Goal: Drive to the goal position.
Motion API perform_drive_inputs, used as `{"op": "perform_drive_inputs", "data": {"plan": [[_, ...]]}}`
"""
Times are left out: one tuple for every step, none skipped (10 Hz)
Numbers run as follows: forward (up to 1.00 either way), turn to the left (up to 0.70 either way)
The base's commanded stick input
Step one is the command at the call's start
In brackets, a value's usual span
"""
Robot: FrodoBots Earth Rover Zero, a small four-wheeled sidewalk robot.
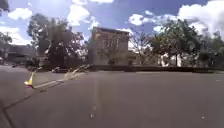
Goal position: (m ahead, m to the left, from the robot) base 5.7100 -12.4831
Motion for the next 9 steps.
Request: {"op": "perform_drive_inputs", "data": {"plan": [[0.5,0.0],[0.5,0.0],[0.5,0.0],[0.5,0.0],[0.5,0.0],[0.5,0.0],[0.5,-0.17],[0.5,-0.43],[0.5,-0.5]]}}
